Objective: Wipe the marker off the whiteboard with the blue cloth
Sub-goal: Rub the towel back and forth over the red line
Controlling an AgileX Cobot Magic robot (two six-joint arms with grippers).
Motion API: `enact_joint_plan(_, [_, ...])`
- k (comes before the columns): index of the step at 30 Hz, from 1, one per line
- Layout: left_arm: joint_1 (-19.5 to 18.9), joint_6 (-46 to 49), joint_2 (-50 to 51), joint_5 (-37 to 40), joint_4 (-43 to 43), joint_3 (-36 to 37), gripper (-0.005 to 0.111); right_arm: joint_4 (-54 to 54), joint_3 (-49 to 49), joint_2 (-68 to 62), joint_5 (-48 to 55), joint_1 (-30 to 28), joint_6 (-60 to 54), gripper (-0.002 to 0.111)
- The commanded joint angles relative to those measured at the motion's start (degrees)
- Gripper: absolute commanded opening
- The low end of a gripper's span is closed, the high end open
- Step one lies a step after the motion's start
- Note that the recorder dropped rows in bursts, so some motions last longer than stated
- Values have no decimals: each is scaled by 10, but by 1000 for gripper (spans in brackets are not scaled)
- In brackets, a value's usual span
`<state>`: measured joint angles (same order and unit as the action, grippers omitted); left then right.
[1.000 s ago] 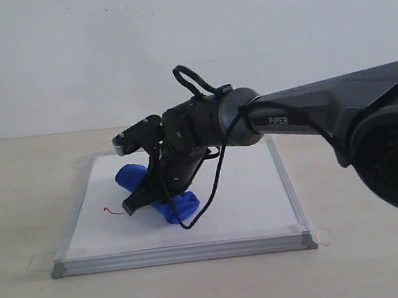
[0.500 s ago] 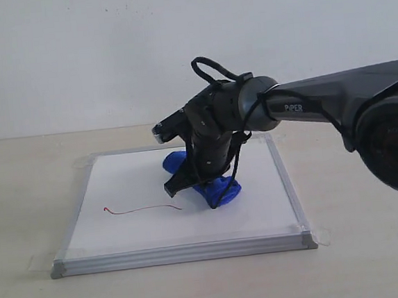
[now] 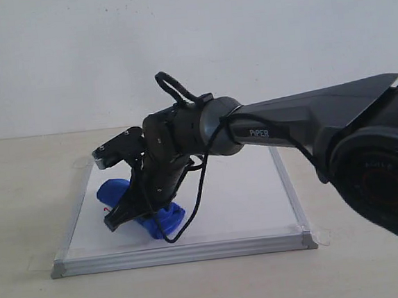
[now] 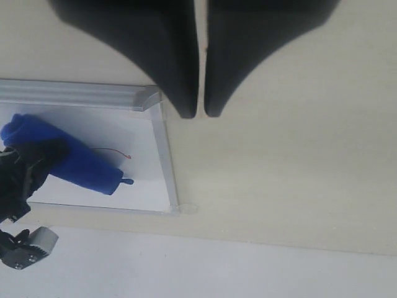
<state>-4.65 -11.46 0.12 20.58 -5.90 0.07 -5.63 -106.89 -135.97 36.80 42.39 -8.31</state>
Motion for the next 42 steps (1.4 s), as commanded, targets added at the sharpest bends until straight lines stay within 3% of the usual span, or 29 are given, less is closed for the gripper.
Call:
enact_joint_plan(1, [3,-4,-1,-1,5,-1,4,-22,0,-6,16,-5,-25,0])
enact_joint_plan(11, [3,-4,-1,-1,5,-1,4,231,0,-6,111,-82,189,0])
enact_joint_plan(14, [3,-4,-1,-1,5,-1,4,187,0,-6,92,-62,163,0])
enact_joint_plan(19, [3,-4,-1,-1,5,-1,4,-26,-12,-6,36,7,-26,0])
enact_joint_plan(21, [3,-4,-1,-1,5,-1,4,-20,-21,-6,42,8,-28,0])
enact_joint_plan(23, [3,-4,-1,-1,5,-1,4,51,-23,-6,57,-5,13,0])
enact_joint_plan(26, [3,-4,-1,-1,5,-1,4,258,-23,-12,101,-34,186,0])
enact_joint_plan(29, [3,-4,-1,-1,5,-1,4,274,-23,-22,108,-41,200,0])
enact_joint_plan(33, [3,-4,-1,-1,5,-1,4,214,-23,-28,58,-28,171,0])
enact_joint_plan(40, [3,-4,-1,-1,5,-1,4,-66,-74,-40,7,-11,-18,0])
enact_joint_plan(42, [3,-4,-1,-1,5,-1,4,-83,-90,-49,14,-13,-37,0])
